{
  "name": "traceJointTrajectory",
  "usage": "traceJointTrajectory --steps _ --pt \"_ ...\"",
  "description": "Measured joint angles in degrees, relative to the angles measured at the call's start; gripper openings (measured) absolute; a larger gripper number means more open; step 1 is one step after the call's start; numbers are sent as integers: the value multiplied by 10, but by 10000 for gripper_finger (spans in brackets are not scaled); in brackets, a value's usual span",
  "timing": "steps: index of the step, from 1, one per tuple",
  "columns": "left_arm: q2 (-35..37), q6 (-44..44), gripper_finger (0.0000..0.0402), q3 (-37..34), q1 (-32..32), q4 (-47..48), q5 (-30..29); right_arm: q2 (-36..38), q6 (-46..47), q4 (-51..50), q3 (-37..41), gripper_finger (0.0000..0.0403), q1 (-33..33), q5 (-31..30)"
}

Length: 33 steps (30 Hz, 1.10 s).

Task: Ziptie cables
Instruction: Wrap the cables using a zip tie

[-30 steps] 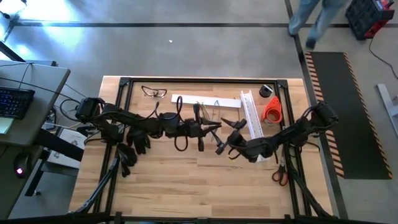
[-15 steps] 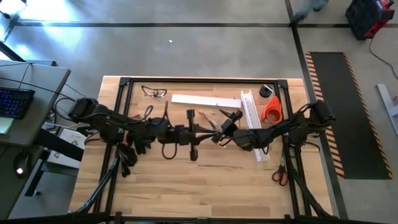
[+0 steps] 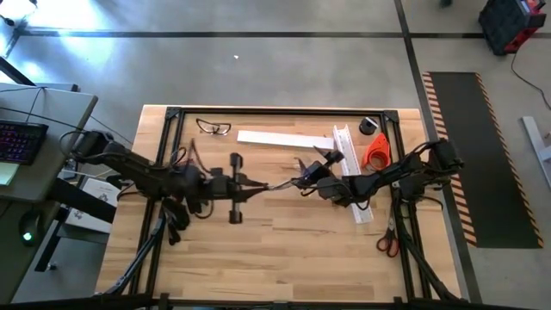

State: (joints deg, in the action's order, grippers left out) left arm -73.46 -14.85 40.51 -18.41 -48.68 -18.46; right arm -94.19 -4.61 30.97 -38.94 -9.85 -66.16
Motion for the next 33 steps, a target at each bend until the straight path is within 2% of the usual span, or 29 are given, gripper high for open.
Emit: traceJointTrajectory --steps 6,11,17,21,25,30,33 --pt "35 49 0 -131 -11 -120 -58 2 -47 -3 0 309 -2 -17" --pt "34 92 0 -222 -17 -190 -131 6 -138 -5 0 309 -3 -54" --pt "34 117 0 -324 -20 -298 -212 32 -255 -13 0 309 9 -13" --pt "34 177 0 -375 -18 -310 -234 48 -313 -46 0 309 24 4" --pt "32 250 0 -397 -19 -269 -256 58 -280 -143 -12 309 32 73" --pt "10 327 0 -397 -19 -211 -272 58 -167 -288 -25 309 32 218" --pt "-14 371 0 -397 -27 -194 -289 58 -123 -330 -25 309 32 241"
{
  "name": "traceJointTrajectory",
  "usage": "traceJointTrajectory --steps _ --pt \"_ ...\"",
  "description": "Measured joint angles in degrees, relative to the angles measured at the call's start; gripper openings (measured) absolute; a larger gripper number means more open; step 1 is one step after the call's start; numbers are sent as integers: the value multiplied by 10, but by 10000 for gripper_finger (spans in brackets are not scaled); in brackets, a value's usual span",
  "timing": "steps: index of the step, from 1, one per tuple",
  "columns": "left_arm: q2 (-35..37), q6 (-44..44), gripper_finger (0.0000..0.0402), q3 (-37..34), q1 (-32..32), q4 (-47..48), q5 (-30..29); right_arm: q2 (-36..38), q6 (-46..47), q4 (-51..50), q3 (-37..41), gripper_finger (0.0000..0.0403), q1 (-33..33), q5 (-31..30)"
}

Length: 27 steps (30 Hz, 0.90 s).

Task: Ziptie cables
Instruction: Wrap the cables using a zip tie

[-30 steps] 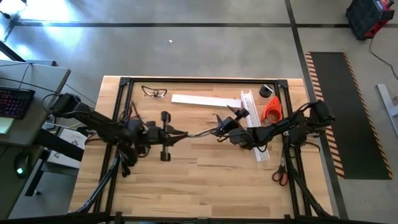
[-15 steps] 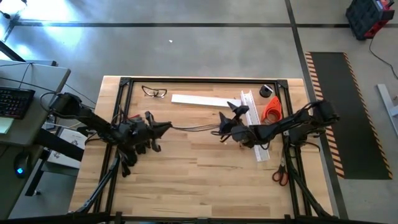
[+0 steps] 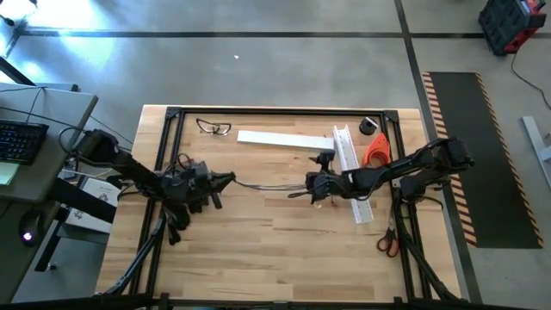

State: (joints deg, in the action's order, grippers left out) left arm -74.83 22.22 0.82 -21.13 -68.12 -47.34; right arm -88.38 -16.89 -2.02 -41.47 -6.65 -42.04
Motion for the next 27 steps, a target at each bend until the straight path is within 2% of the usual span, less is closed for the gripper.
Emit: traceJointTrajectory --steps 4,9,18,22,27 --pt "-37 39 0 0 -25 13 -56 0 4 -12 0 309 4 20" --pt "-78 106 0 0 -49 41 -137 0 1 -7 0 309 28 100" --pt "-149 207 19 12 -49 73 -141 0 -16 -12 0 309 78 106" --pt "-188 259 53 35 -47 128 -138 0 -46 -31 0 309 97 108" --pt "-217 300 107 38 -47 140 -135 0 -86 -82 -5 309 116 103"
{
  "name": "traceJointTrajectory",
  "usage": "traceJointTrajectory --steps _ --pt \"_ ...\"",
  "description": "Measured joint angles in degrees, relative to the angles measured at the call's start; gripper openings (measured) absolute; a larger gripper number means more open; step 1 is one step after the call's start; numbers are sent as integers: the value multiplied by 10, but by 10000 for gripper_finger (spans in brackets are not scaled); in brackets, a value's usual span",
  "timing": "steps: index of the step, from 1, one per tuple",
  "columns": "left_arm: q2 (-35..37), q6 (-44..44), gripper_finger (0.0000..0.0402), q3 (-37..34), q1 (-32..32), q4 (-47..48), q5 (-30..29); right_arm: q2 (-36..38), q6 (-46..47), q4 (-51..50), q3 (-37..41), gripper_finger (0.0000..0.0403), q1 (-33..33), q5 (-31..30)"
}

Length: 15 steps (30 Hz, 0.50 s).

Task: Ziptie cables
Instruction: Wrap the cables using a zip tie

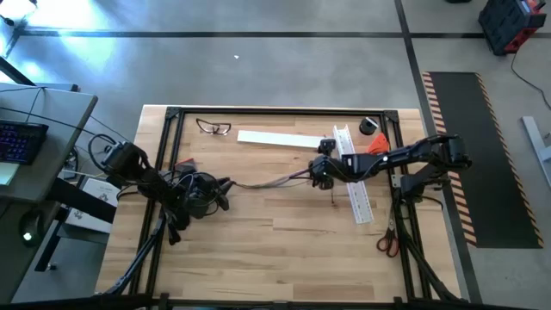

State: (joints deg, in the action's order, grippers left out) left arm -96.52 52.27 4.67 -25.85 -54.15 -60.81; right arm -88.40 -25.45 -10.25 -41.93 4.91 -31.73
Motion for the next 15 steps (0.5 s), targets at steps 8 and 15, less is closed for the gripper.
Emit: traceJointTrajectory --steps 8,15 --pt "33 -61 143 -1 0 4 11 0 -57 -124 -62 309 3 -104" --pt "69 -93 127 0 0 6 10 0 -150 -159 -93 309 17 -56"
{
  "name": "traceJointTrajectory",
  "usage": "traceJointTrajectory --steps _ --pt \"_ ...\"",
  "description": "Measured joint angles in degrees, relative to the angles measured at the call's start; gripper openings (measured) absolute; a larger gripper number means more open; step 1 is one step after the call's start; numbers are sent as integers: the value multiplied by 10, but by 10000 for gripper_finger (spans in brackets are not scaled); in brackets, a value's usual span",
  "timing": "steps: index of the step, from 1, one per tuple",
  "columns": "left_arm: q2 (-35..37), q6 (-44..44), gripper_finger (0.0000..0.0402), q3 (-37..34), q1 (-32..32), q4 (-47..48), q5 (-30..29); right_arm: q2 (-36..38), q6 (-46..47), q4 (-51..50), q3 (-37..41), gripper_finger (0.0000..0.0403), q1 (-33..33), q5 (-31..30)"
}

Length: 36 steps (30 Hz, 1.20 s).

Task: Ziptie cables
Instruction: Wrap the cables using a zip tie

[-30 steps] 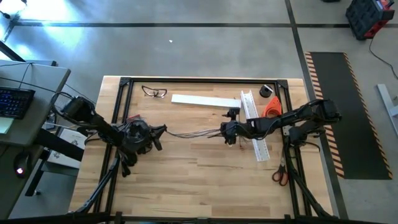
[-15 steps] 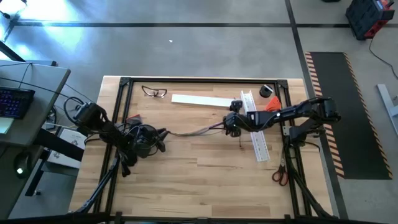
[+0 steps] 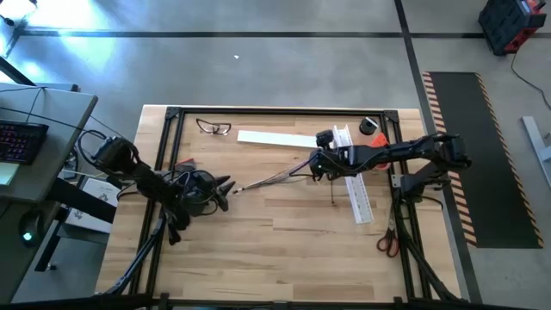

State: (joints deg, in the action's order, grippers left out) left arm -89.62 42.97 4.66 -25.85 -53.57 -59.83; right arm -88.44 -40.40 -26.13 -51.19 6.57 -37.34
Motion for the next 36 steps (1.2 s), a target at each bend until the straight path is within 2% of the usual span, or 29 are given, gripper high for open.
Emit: traceJointTrajectory --steps 4,8,13,16,21,25,31,36 --pt "2 -47 118 20 3 6 47 0 15 -7 -2 309 2 70" --pt "2 -104 112 61 46 45 110 0 44 -4 -2 309 2 86" --pt "4 -156 112 117 134 145 274 0 60 -4 -2 309 2 89" --pt "15 -176 118 144 163 242 337 0 64 -4 -2 309 2 90" --pt "38 -164 133 177 180 407 367 0 83 -2 -2 309 2 94" --pt "38 -165 129 183 181 433 392 0 89 3 -2 309 2 101" --pt "38 -137 70 184 179 447 393 30 129 -44 -2 309 -5 60" --pt "37 -135 24 184 178 451 392 93 217 -195 -35 309 -33 50"
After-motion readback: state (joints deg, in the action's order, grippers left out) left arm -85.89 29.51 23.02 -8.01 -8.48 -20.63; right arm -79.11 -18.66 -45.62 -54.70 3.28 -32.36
